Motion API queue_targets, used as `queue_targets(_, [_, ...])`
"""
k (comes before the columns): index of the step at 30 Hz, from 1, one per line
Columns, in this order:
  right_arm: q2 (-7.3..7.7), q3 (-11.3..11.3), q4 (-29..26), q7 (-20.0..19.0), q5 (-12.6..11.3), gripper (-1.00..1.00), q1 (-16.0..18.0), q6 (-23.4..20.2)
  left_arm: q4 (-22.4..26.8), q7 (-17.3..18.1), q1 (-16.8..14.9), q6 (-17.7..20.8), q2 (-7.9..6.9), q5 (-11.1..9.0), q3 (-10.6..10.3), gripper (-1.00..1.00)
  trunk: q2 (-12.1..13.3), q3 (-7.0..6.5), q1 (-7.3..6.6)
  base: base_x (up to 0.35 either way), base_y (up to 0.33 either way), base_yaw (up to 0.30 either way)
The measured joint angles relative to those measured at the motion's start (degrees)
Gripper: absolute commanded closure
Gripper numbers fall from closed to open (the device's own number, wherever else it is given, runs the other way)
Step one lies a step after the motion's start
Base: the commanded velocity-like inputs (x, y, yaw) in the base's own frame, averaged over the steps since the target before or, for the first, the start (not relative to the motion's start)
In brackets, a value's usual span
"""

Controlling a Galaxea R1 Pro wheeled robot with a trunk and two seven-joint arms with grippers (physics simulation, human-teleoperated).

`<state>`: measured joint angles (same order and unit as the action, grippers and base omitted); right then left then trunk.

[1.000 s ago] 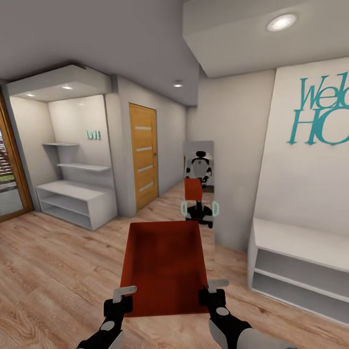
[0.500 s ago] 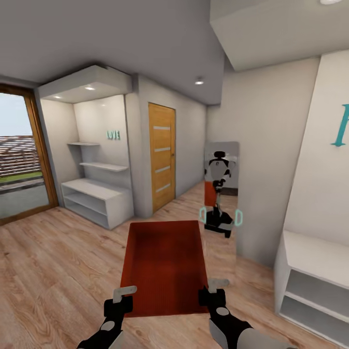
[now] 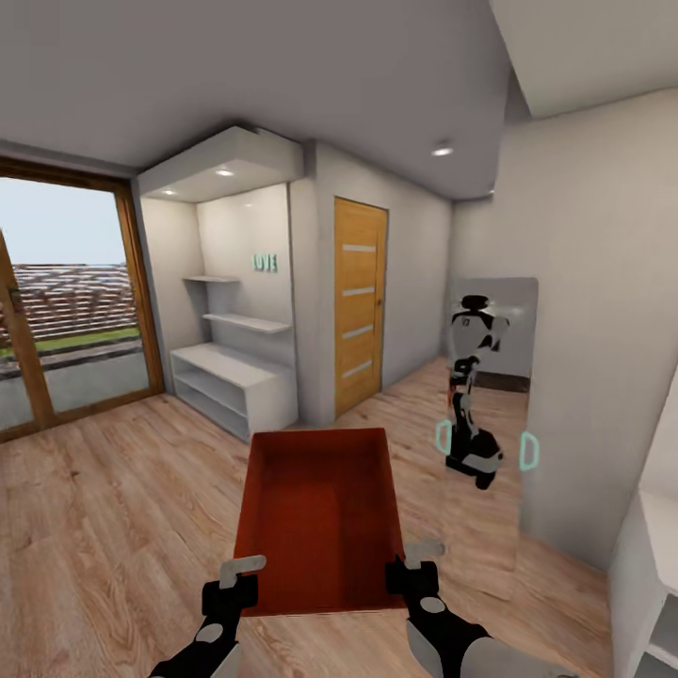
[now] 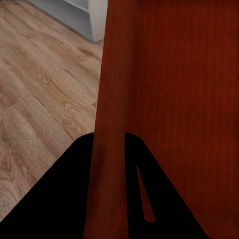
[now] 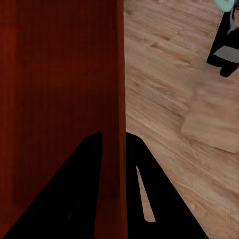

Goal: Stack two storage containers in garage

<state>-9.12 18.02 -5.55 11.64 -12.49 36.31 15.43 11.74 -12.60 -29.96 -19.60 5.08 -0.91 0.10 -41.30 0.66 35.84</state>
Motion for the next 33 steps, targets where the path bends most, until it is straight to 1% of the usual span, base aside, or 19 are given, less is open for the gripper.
queue_targets(3, [0.00,-0.04,-0.01,0.00,0.04,1.00,-0.01,0.00,0.01,-0.01,0.00,0.00,0.00,-0.04,-0.03,1.00,0.00,0.00,0.00,0.323,0.000,0.290])
queue_targets(6, [0.06,-0.05,-0.02,-0.10,-0.02,1.00,-0.01,0.01,0.00,-0.15,0.00,0.00,0.07,-0.05,-0.09,1.00,0.00,0.00,0.00,0.323,0.000,0.093])
queue_targets(33, [0.01,-0.09,-0.04,0.01,0.09,1.00,-0.02,0.00,0.01,0.00,-0.01,0.00,0.00,-0.07,-0.08,1.00,0.00,0.00,0.00,0.323,0.000,0.003])
